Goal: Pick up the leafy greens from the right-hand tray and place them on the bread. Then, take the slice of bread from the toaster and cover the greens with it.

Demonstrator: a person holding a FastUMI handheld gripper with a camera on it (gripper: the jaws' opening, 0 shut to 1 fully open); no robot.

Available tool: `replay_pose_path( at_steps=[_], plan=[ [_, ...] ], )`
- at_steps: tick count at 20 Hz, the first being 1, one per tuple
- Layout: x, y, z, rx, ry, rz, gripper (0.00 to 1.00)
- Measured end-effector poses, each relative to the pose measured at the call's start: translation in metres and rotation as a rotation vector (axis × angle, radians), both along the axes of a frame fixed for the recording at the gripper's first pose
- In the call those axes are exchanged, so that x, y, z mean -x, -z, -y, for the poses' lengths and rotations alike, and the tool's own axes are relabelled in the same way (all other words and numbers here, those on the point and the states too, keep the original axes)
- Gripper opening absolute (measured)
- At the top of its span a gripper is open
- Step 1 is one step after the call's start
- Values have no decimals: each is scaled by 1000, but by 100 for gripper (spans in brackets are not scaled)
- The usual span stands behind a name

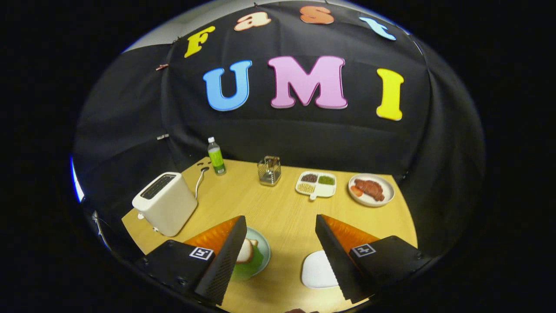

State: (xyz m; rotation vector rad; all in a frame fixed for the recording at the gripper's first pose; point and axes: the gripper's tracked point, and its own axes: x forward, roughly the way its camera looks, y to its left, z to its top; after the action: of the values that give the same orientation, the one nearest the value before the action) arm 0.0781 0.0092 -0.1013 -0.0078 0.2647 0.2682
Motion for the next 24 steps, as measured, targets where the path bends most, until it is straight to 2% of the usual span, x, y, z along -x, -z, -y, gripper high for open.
replay_pose_path(
  at_steps=[5, 10, 19, 24],
  plan=[
    [25, -74, 29, -15, -17, 189, 99],
    [40, -115, 50, -51, 16, 278, 99],
    [40, -130, 41, -60, 60, 295, 99],
    [49, -136, 29, -59, 132, 293, 99]
  ],
)
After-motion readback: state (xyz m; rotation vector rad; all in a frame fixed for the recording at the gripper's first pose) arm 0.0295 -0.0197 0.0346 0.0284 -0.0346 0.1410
